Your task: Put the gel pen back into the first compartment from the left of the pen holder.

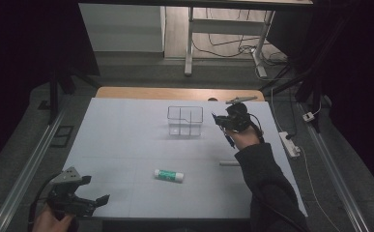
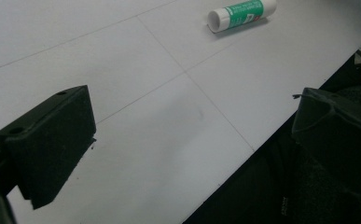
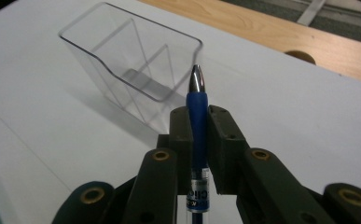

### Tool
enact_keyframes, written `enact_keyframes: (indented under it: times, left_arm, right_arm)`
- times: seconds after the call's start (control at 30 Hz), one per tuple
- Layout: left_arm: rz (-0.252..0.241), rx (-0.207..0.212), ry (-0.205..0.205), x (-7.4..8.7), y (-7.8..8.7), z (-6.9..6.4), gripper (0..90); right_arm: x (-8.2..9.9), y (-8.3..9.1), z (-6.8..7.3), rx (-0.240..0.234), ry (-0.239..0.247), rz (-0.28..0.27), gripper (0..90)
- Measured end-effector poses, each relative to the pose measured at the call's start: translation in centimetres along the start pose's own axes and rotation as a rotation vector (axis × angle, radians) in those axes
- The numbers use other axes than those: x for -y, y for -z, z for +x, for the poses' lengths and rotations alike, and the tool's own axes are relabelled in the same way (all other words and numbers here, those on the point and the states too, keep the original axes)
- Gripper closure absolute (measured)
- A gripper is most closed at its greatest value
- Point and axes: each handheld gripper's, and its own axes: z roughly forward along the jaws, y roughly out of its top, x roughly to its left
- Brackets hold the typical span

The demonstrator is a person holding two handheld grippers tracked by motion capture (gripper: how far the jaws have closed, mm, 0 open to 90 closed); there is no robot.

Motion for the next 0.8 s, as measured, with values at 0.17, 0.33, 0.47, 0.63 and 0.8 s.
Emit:
enact_keyframes:
  times: [0.17, 0.33, 0.47, 0.63, 0.8]
  left_arm:
    - [0.0, 0.0, 0.001, 0.0, 0.0, 0.0, 0.0]
    - [0.0, 0.002, 0.004, 0.0, 0.0, 0.0, 0.0]
    - [0.0, 0.003, 0.003, 0.0, 0.0, 0.0, 0.0]
    - [0.001, 0.004, 0.004, 0.0, 0.0, 0.1, 0.0]
    - [0.002, 0.003, 0.001, 0.0, 0.0, 0.0, 0.0]
  right_arm:
    - [-0.8, 0.2, 1.3, -0.022, 0.043, -0.032, 80.0]
    - [-1.4, 0.1, 2.1, -0.039, 0.062, -0.051, 79.9]
    - [-2.3, -0.3, 2.6, -0.064, 0.062, -0.075, 79.9]
    - [-3.2, -0.8, 3.4, -0.078, 0.066, -0.098, 79.9]
    - [-4.0, -1.8, 4.3, -0.093, 0.075, -0.115, 79.9]
